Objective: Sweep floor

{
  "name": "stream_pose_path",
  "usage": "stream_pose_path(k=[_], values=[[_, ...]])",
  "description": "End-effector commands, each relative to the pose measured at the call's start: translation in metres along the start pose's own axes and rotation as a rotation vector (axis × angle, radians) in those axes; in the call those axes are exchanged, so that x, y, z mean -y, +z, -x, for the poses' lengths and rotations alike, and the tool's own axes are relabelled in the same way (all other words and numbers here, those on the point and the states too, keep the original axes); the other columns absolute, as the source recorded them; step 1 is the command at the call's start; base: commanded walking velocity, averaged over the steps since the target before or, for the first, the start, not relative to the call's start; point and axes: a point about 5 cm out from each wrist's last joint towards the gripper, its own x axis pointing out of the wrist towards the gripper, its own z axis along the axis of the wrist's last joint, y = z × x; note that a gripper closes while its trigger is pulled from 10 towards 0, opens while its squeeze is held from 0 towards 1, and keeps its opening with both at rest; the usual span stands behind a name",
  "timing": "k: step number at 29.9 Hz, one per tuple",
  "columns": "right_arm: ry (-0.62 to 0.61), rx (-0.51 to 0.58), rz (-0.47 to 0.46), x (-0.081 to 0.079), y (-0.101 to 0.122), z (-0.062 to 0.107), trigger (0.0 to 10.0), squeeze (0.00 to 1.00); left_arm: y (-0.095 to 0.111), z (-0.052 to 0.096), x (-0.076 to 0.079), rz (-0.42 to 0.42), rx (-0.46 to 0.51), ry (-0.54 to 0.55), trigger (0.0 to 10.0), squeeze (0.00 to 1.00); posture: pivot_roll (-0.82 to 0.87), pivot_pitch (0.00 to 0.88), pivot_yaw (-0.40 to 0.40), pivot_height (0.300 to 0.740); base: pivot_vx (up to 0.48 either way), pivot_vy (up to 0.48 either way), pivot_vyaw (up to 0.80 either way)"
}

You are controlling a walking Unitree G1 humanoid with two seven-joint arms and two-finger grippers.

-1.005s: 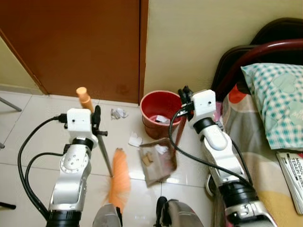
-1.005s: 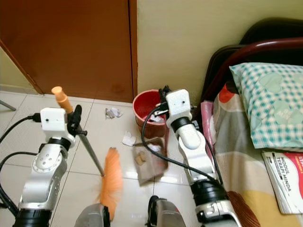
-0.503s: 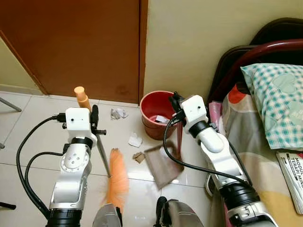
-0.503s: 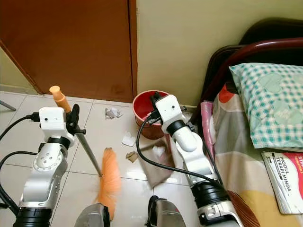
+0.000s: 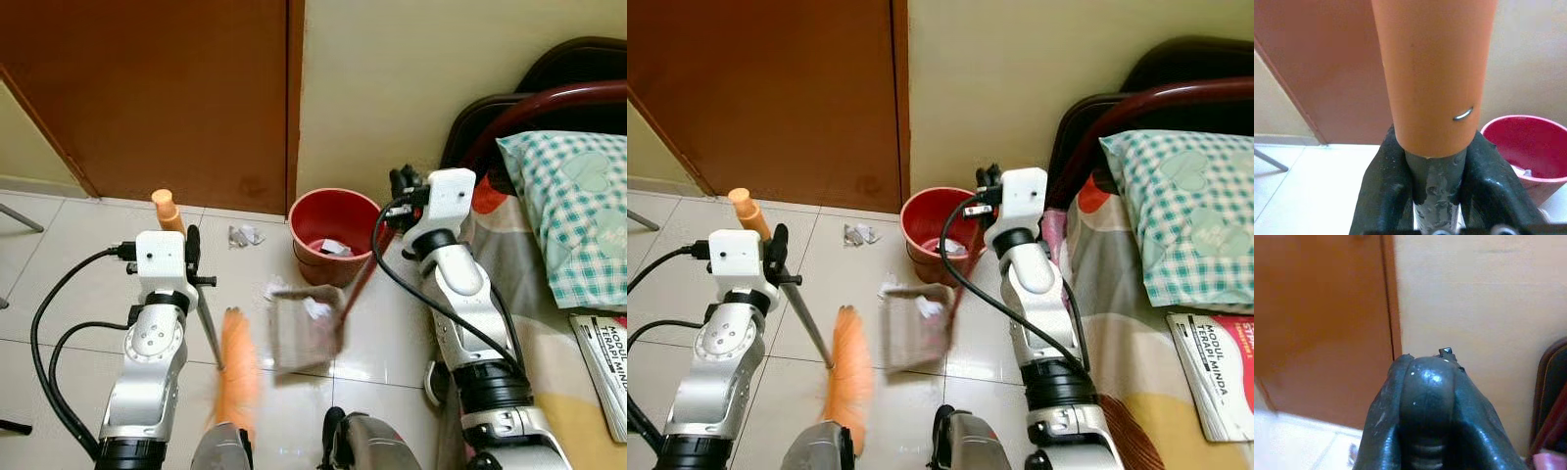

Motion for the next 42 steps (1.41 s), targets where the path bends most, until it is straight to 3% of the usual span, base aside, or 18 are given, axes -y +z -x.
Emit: stream_pose_path(k=[1,7,13,14,19,26,27,32,33,38,42], values=[[-0.009,0.070,-0.042,0.001,0.020,-0.006,10.0,0.00,-0.017,0.005,-0.016,-0.103,-0.076,0.062,10.0,0.00,0.02,0.142,-0.042,0.740,0.000,0.000,0.00],[0.003,0.115,-0.107,-0.007,0.044,-0.021,10.0,0.00,-0.024,0.008,-0.020,-0.124,-0.111,0.101,10.0,0.00,0.02,0.137,-0.046,0.740,0.000,0.000,0.00],[0.017,0.233,-0.159,-0.014,0.092,-0.043,10.0,0.00,-0.026,0.007,-0.016,-0.115,-0.114,0.093,10.0,0.00,0.02,0.133,-0.046,0.740,0.000,0.000,0.00],[0.017,0.233,-0.159,-0.014,0.092,-0.043,10.0,0.00,-0.026,0.007,-0.016,-0.115,-0.114,0.093,10.0,0.00,0.02,0.133,-0.046,0.740,0.000,0.000,0.00],[0.020,0.358,-0.152,-0.008,0.136,-0.054,10.0,0.00,-0.027,0.007,-0.014,-0.104,-0.114,0.090,10.0,0.00,0.02,0.132,-0.047,0.740,0.000,0.000,0.00],[0.004,0.446,-0.113,0.004,0.163,-0.059,10.0,0.00,-0.028,0.006,-0.010,-0.091,-0.114,0.081,10.0,0.00,0.02,0.133,-0.052,0.740,0.000,0.000,0.00],[0.012,0.497,-0.016,0.006,0.172,-0.057,10.0,0.00,-0.028,0.006,-0.009,-0.086,-0.114,0.075,10.0,0.00,0.02,0.133,-0.052,0.740,0.000,0.000,0.00],[0.061,0.586,0.248,0.002,0.184,-0.053,10.0,0.00,-0.028,0.006,-0.007,-0.080,-0.114,0.065,10.0,0.00,0.01,0.130,-0.049,0.740,0.000,0.000,0.00],[0.061,0.586,0.248,0.002,0.184,-0.053,10.0,0.00,-0.028,0.006,-0.007,-0.080,-0.114,0.065,10.0,0.00,0.01,0.130,-0.049,0.740,0.000,0.000,0.00],[0.135,0.620,0.424,-0.016,0.172,-0.048,10.0,0.00,-0.027,0.004,-0.005,-0.075,-0.108,0.053,10.0,0.00,0.02,0.127,-0.048,0.740,0.000,0.000,0.00],[0.201,0.632,0.465,-0.032,0.162,-0.045,10.0,0.00,-0.027,0.004,-0.004,-0.072,-0.108,0.046,10.0,0.00,0.02,0.126,-0.046,0.740,0.000,0.000,0.00]])
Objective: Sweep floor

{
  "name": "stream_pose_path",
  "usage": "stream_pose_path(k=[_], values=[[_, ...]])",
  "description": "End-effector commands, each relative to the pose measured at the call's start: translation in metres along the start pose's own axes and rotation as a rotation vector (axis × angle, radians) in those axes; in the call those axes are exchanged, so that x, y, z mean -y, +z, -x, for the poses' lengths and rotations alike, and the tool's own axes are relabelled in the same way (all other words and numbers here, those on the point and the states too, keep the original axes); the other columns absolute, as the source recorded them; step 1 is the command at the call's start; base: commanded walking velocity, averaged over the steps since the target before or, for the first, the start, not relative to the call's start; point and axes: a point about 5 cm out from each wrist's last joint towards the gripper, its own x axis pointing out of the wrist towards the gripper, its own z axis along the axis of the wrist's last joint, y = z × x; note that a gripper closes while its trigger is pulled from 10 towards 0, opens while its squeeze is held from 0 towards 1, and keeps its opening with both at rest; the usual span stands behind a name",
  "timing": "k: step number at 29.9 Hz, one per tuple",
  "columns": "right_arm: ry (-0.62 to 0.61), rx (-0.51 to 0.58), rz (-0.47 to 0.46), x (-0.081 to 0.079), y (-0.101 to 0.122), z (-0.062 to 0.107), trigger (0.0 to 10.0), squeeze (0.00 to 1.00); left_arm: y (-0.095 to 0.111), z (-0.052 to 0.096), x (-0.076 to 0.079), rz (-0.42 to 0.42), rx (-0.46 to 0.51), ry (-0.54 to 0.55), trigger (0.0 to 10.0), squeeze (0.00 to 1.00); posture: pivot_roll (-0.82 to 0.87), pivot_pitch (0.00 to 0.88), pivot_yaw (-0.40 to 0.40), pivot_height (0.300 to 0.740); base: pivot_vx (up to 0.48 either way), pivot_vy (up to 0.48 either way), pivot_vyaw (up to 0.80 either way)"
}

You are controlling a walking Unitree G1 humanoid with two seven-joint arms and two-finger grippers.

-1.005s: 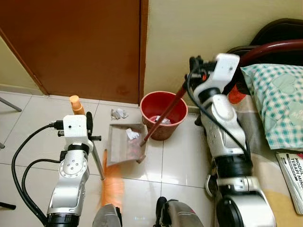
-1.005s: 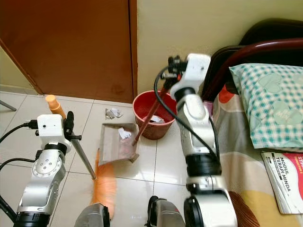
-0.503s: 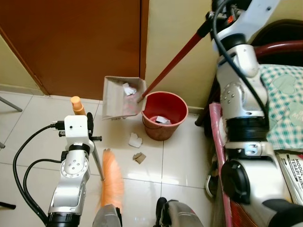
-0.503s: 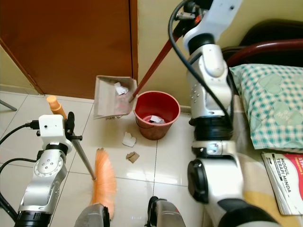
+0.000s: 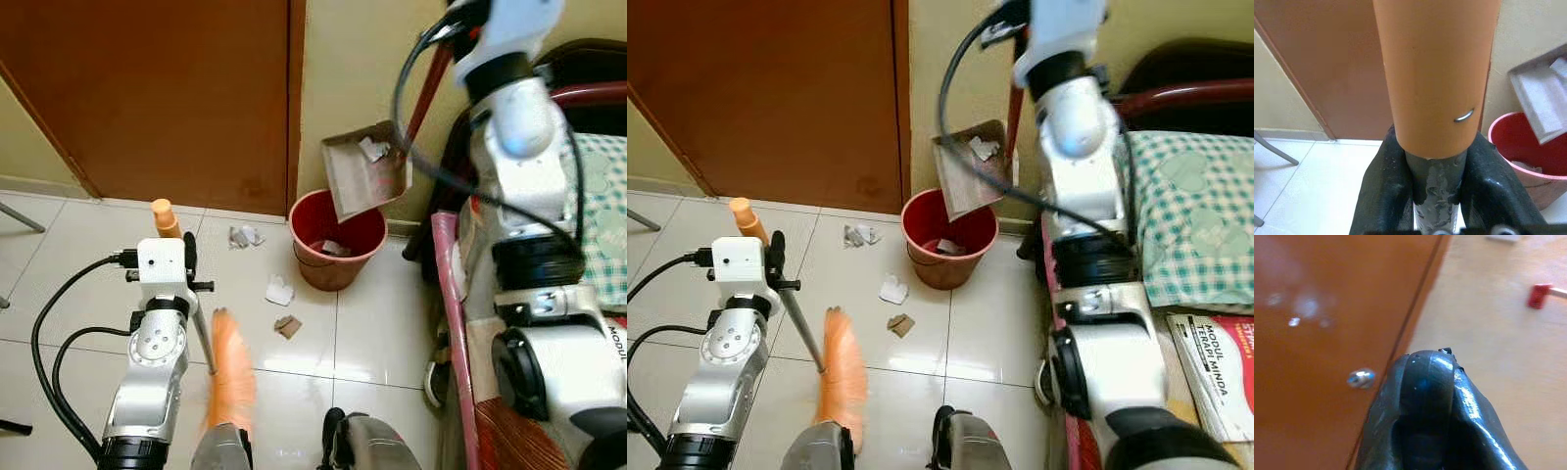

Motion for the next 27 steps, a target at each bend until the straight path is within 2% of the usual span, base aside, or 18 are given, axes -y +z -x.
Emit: stream_pose_path(k=[1,2,4,5,9,11,16,20,24,27], values=[[0.055,0.112,0.039,-0.010,0.017,-0.002,10.0,0.00,-0.018,0.005,-0.005,-0.059,-0.086,0.014,10.0,0.00,0.02,0.126,-0.046,0.740,0.000,0.000,0.00],[0.107,0.103,0.049,-0.021,0.012,0.002,10.0,0.00,-0.018,0.005,-0.004,-0.057,-0.085,0.009,10.0,0.00,0.02,0.126,-0.046,0.740,0.000,0.000,0.00],[0.149,0.092,0.078,-0.029,0.007,0.007,10.0,0.00,-0.017,0.005,-0.004,-0.053,-0.083,0.010,10.0,0.00,0.02,0.131,-0.048,0.740,0.000,0.000,0.00],[0.226,0.064,0.116,-0.043,-0.004,0.017,10.0,0.00,-0.013,0.004,-0.002,-0.044,-0.071,0.008,10.0,0.00,0.02,0.131,-0.048,0.740,0.000,0.000,0.00],[0.293,0.036,0.130,-0.057,-0.016,0.031,10.0,0.00,-0.010,0.002,0.001,-0.036,-0.060,0.003,10.0,0.00,0.02,0.131,-0.048,0.740,0.000,0.000,0.00],[0.374,0.026,0.183,-0.068,-0.023,0.043,10.0,0.00,-0.009,0.002,0.003,-0.033,-0.060,-0.001,10.0,0.00,0.02,0.137,-0.048,0.740,0.000,0.000,0.00],[0.387,0.047,0.201,-0.069,-0.022,0.045,10.0,0.00,-0.011,0.003,0.005,-0.033,-0.064,-0.009,10.0,0.00,0.02,0.139,-0.046,0.740,0.000,0.000,0.00],[0.351,0.094,0.215,-0.064,-0.014,0.041,10.0,0.00,-0.007,-0.001,0.010,-0.028,-0.054,-0.018,10.0,0.00,0.02,0.138,-0.045,0.740,0.000,0.000,0.00],[0.388,0.135,0.230,-0.068,-0.008,0.040,10.0,0.00,-0.006,-0.002,0.012,-0.026,-0.047,-0.022,10.0,0.00,0.01,0.133,-0.046,0.740,0.000,0.000,0.00],[0.279,0.184,0.206,-0.058,0.006,0.031,10.0,0.00,-0.007,-0.002,0.011,-0.027,-0.049,-0.020,10.0,0.00,0.01,0.133,-0.047,0.740,0.000,0.000,0.00]])
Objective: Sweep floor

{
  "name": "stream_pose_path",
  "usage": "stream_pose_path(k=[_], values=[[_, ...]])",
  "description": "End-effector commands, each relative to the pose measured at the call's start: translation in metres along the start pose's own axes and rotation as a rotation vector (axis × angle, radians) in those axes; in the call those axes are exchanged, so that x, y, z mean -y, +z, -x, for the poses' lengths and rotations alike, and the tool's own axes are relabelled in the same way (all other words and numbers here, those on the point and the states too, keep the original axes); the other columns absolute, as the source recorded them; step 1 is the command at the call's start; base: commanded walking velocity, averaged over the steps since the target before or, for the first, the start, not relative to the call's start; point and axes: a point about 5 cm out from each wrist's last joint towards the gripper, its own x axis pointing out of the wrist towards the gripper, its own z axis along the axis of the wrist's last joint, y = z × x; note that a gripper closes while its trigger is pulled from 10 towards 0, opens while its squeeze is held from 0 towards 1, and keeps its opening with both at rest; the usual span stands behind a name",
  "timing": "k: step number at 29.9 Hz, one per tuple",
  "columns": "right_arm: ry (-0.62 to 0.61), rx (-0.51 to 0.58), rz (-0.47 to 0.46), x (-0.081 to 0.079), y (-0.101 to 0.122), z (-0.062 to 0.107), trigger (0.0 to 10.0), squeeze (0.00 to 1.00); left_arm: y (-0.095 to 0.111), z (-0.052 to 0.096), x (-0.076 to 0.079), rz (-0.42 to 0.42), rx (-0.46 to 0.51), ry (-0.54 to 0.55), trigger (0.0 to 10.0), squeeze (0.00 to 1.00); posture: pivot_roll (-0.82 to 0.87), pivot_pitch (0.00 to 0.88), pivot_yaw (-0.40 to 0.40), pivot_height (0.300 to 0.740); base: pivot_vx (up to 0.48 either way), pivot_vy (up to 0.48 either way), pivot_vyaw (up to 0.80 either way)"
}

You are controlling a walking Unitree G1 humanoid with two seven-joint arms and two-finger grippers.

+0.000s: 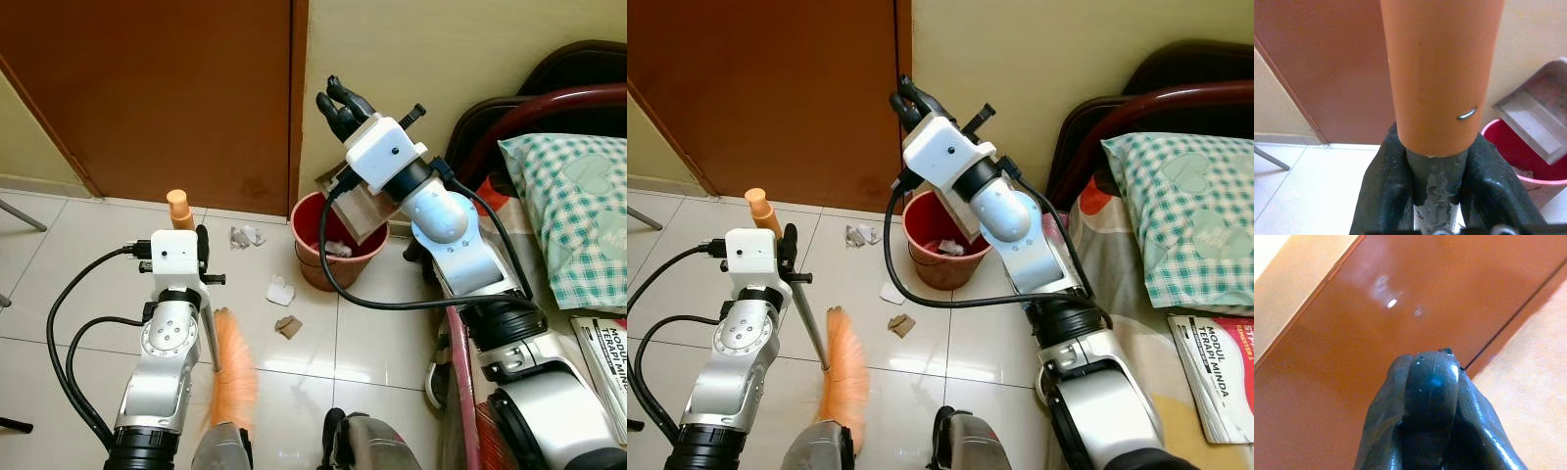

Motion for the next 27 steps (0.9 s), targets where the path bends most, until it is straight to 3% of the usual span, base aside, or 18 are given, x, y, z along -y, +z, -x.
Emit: stream_pose_path(k=[1,2,4,9,12,13,18,20,25,27], values=[[-0.137,0.151,0.010,0.030,0.035,-0.017,10.0,0.00,-0.017,0.005,-0.004,-0.038,-0.074,0.014,10.0,0.00,0.01,0.133,-0.047,0.740,0.000,0.000,0.00],[-0.159,0.160,-0.009,0.033,0.038,-0.020,10.0,0.00,-0.017,0.005,-0.004,-0.038,-0.075,0.016,10.0,0.00,0.01,0.133,-0.047,0.740,0.000,0.000,0.00],[-0.266,0.222,-0.164,0.049,0.058,-0.033,10.0,0.00,-0.017,0.005,-0.004,-0.038,-0.075,0.017,10.0,0.00,0.02,0.132,-0.047,0.740,0.000,0.000,0.00],[-0.304,0.270,-0.246,0.057,0.072,-0.041,10.0,0.00,-0.015,0.004,-0.003,-0.038,-0.071,0.016,10.0,0.00,0.02,0.132,-0.047,0.740,0.000,0.000,0.00],[-0.326,0.257,-0.326,0.056,0.070,-0.042,10.0,0.00,-0.015,0.003,-0.003,-0.039,-0.069,0.017,10.0,0.00,0.02,0.128,-0.049,0.740,0.000,0.000,0.00],[-0.329,0.221,-0.393,0.050,0.063,-0.041,10.0,0.00,-0.015,0.004,-0.005,-0.040,-0.068,0.017,10.0,0.00,0.02,0.128,-0.049,0.740,0.000,0.000,0.00],[-0.338,0.096,-0.517,0.035,0.040,-0.029,10.0,0.00,-0.020,0.009,-0.011,-0.053,-0.079,0.023,10.0,0.00,0.03,0.132,-0.048,0.740,0.000,0.000,0.00],[-0.376,-0.002,-0.648,0.025,0.023,-0.018,10.0,0.00,-0.024,0.012,-0.016,-0.067,-0.094,0.031,10.0,0.00,0.03,0.135,-0.046,0.740,0.000,0.000,0.00],[-0.460,-0.168,-0.830,0.003,-0.004,0.006,10.0,0.00,-0.026,0.015,-0.022,-0.084,-0.108,0.040,10.0,0.00,0.03,0.137,-0.044,0.740,0.000,0.000,0.00],[-0.470,-0.199,-0.847,-0.001,-0.009,0.012,10.0,0.00,-0.026,0.015,-0.022,-0.085,-0.107,0.040,10.0,0.00,0.04,0.140,-0.040,0.740,0.000,0.000,0.00]])
